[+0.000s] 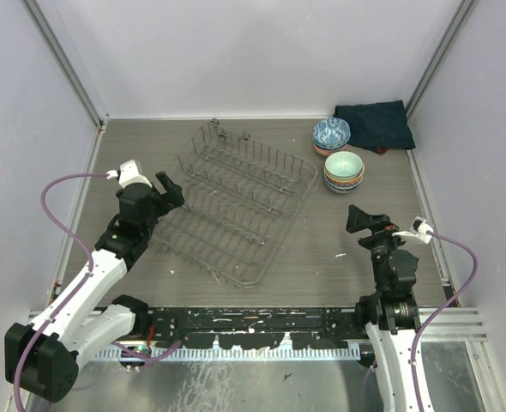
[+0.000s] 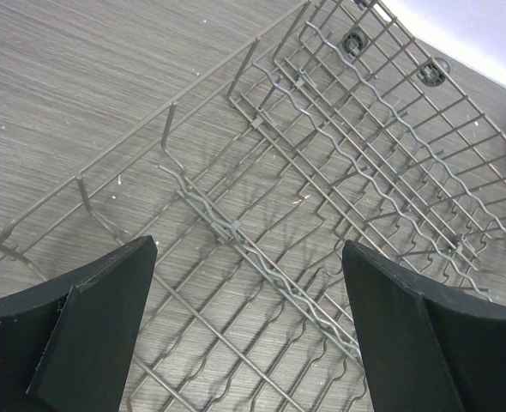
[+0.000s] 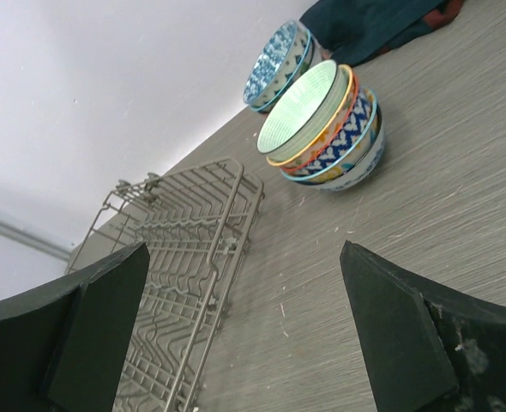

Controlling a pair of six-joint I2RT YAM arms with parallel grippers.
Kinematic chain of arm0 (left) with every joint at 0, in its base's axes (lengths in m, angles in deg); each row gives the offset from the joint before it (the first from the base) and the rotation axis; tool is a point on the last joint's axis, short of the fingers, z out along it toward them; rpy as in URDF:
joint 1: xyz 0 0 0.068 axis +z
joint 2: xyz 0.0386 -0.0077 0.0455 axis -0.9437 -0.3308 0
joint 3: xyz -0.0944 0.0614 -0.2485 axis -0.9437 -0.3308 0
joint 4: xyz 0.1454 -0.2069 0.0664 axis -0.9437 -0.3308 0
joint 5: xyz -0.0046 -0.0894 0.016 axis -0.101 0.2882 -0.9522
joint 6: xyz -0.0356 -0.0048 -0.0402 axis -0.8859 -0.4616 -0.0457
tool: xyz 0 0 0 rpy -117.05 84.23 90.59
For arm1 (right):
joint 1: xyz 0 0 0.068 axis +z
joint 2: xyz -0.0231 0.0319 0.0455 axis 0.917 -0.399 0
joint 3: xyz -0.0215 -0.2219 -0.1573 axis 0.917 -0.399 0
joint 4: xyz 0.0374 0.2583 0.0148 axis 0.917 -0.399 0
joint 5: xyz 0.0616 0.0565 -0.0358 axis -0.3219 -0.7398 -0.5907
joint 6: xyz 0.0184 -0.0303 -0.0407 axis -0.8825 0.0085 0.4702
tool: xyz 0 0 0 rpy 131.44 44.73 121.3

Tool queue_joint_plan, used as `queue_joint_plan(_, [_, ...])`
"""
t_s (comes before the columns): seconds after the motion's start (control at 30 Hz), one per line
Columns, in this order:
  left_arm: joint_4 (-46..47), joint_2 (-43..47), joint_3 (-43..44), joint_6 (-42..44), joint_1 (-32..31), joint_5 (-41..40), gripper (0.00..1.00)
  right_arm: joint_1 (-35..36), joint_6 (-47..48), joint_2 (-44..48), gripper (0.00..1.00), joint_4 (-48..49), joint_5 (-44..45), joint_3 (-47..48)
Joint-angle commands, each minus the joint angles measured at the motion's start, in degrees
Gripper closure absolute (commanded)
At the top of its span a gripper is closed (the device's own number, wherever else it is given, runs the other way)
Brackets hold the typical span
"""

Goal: Unload the bowls from the dish rack

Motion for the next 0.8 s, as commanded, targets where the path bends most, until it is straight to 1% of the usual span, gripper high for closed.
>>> queue_joint_plan(0.0, [2.5, 0.5, 1.5, 0.8, -0.1, 1.1, 0.02, 0.2, 0.2, 0.4, 0.0, 3.4, -4.8, -0.7])
queue_joint_plan(0.1, [2.7, 0.3, 1.4, 0.7, -0.1, 1.1, 0.02, 0.2, 0.4, 0.0, 0.0, 4.6, -5.2, -1.4])
queue_joint_plan(0.3, [2.8, 0.2, 1.4, 0.5, -0.1, 2.2, 0.02, 0.2, 1.2, -0.5, 0.0, 3.8, -4.9, -0.4])
queue_joint_plan(0.77, [3.0, -0.1, 1.3, 0.6, -0.2, 1.5, 0.02, 0.2, 0.9, -1.0, 0.0, 5.1, -5.5, -0.7])
